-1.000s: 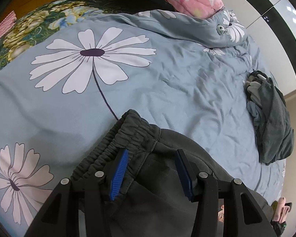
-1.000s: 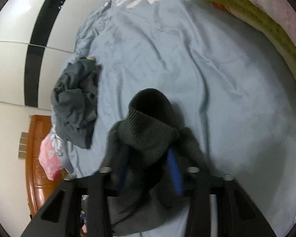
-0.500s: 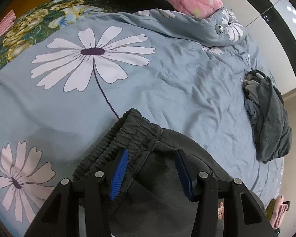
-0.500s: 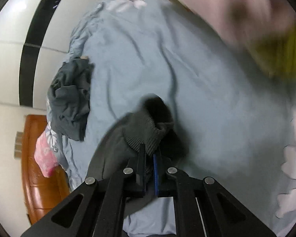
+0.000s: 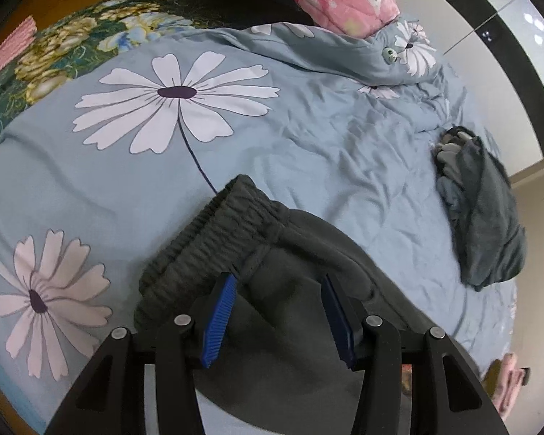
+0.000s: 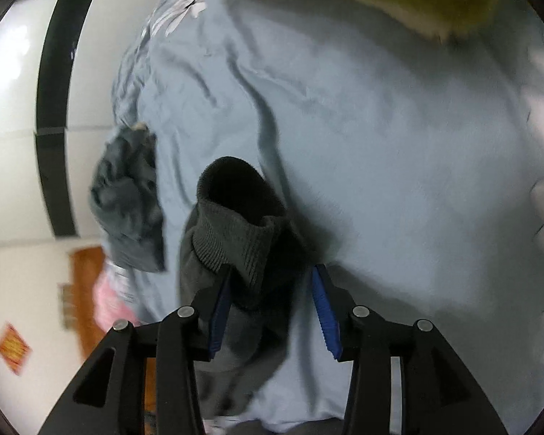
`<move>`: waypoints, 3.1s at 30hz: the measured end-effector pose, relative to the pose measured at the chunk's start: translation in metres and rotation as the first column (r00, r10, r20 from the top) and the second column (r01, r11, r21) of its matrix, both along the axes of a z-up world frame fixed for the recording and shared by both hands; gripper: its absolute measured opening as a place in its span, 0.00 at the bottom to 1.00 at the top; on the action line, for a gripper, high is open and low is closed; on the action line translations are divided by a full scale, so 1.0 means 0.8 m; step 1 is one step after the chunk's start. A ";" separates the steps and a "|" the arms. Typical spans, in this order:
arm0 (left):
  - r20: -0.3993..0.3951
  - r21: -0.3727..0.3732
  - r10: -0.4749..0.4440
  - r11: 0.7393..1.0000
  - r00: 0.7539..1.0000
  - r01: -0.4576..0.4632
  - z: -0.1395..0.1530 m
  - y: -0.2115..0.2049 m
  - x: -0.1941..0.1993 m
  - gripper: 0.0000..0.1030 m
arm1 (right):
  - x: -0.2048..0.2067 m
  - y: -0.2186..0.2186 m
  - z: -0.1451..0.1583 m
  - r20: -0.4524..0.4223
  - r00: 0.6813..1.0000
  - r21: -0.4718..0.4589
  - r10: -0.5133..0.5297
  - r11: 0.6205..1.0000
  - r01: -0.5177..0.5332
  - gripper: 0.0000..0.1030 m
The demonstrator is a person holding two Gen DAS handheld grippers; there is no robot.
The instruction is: Fold clothes
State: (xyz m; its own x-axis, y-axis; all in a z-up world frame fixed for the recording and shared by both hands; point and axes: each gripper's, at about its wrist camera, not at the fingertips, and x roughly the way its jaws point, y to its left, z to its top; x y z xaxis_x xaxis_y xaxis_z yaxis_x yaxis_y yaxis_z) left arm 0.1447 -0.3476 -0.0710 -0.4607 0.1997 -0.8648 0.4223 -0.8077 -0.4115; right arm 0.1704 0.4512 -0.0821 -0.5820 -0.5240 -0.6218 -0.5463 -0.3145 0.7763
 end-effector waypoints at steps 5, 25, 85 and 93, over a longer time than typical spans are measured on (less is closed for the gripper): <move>-0.034 0.035 -0.002 0.999 0.999 0.004 0.016 0.009 0.007 0.52 | -0.007 -0.007 -0.019 0.003 0.999 -0.075 -0.054 0.996 0.054 0.44; -0.078 0.057 -0.152 0.986 0.985 0.156 0.038 0.090 0.037 0.52 | 0.002 -0.019 0.047 -0.115 0.993 0.162 0.007 0.987 0.012 0.13; -0.082 0.438 -0.227 0.867 0.970 0.240 -0.032 0.169 0.050 0.66 | -0.067 -0.410 0.157 0.023 0.673 0.597 0.740 0.530 -0.603 0.48; -0.029 0.283 -0.279 0.919 0.960 0.275 -0.030 0.213 0.018 0.42 | -0.046 -0.323 0.141 0.045 0.772 0.553 0.634 0.628 -0.548 0.48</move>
